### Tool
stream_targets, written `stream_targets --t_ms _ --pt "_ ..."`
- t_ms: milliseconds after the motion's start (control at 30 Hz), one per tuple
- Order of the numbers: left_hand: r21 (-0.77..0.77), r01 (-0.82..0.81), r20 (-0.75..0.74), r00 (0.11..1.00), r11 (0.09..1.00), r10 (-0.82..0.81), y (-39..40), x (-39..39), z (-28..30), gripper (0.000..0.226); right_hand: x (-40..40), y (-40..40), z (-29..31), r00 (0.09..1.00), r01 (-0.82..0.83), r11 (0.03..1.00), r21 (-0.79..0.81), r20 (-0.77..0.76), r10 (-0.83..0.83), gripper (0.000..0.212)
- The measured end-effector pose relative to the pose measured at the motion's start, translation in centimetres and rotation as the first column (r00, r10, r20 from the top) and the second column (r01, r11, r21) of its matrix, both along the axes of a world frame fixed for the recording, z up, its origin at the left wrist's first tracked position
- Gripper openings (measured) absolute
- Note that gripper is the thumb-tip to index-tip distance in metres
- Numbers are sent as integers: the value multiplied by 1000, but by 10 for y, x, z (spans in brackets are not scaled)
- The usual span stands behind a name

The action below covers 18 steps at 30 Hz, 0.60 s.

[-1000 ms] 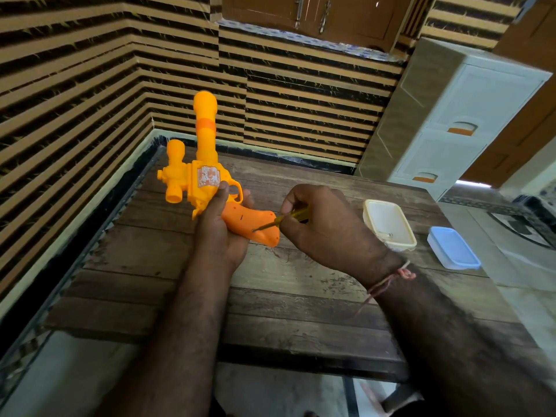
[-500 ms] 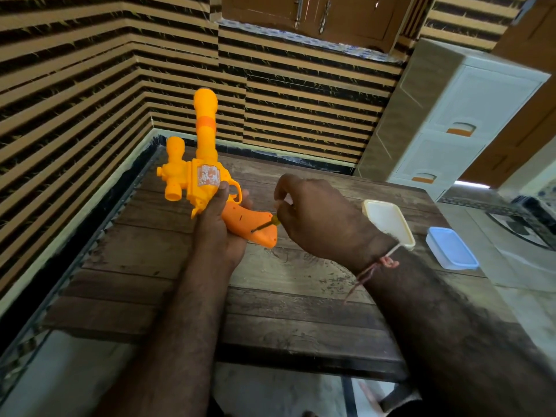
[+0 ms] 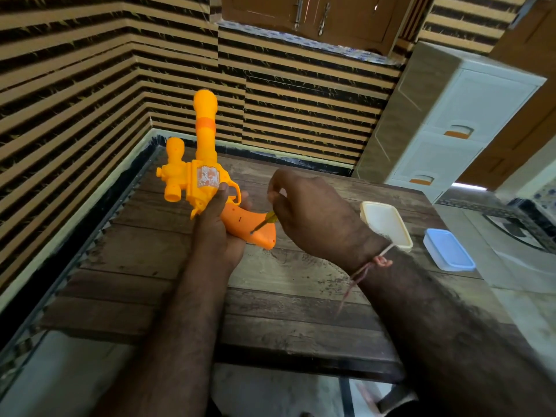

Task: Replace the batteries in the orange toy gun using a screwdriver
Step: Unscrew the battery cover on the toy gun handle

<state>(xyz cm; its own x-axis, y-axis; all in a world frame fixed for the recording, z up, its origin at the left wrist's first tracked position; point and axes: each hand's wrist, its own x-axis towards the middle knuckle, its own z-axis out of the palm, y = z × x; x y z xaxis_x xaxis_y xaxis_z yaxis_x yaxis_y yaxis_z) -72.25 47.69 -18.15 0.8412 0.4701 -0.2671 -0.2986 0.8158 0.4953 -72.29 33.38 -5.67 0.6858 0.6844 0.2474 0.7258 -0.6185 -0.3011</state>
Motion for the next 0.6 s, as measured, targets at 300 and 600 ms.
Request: stream_targets --t_ms 300,600 --pt "31 -3 -19 1000 1000 3 -4 -1 2 53 4 1 3 983 -19 999 43 -183 26 26" --pt "3 -8 -3 1000 1000 8 -3 -2 4 52 1 -3 6 987 -6 1000 -17 -162 3 17"
